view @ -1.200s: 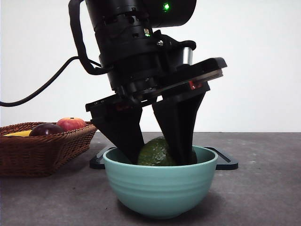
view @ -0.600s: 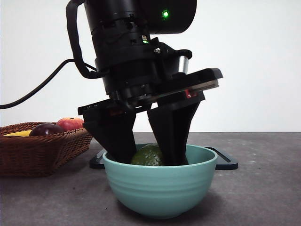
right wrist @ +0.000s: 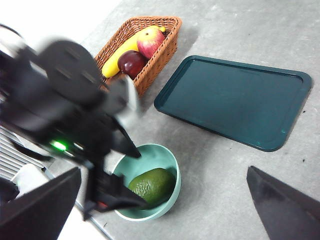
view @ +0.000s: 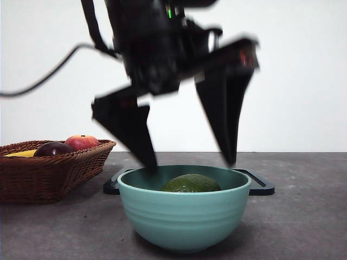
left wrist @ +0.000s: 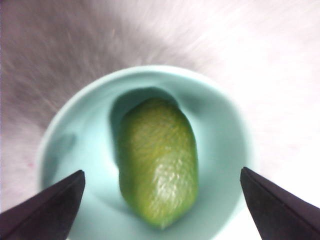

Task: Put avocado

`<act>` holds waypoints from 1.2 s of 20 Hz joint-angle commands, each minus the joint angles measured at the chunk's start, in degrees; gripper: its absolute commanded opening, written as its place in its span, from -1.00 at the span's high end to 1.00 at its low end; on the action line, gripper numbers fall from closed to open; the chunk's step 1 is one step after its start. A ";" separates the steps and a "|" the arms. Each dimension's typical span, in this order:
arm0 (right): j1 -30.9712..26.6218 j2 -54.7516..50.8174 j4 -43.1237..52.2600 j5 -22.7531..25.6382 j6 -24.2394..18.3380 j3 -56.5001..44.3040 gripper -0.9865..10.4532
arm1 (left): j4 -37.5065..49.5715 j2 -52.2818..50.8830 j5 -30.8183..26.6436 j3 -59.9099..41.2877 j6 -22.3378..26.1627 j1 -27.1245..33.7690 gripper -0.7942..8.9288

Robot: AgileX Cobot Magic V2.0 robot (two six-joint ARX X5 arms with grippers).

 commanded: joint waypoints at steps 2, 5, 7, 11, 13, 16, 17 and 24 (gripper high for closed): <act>0.24 0.24 0.28 -0.07 -0.63 1.14 -0.34 | 0.07 -6.32 -0.09 1.92 2.54 -0.79 -0.19; 0.24 0.24 0.24 -0.04 -0.61 1.14 -0.34 | -2.64 -15.10 -2.36 1.92 5.11 -0.72 -0.19; 0.24 0.35 0.11 0.00 -0.33 1.14 -0.31 | -4.42 -21.77 -5.33 1.92 6.40 -0.72 -0.19; 0.24 0.50 -0.07 0.26 -0.24 1.14 -0.24 | -5.53 -33.57 -6.05 1.84 6.56 -0.72 -0.18; 0.24 0.76 -0.44 0.39 -0.07 1.14 -0.24 | -7.21 -38.23 -8.63 1.36 6.60 -0.74 -0.18; 0.24 0.76 -0.48 0.35 -0.07 1.14 -0.24 | -9.29 -46.49 -11.82 -1.84 6.93 -0.72 -0.17; 0.24 0.76 -0.50 0.26 -0.07 1.14 -0.24 | -9.60 -49.18 -12.72 -3.28 6.95 -0.72 -0.17; 0.24 0.83 -0.44 0.48 1.20 1.14 -0.24 | -8.31 -68.08 -12.87 -18.49 5.31 -0.72 -0.17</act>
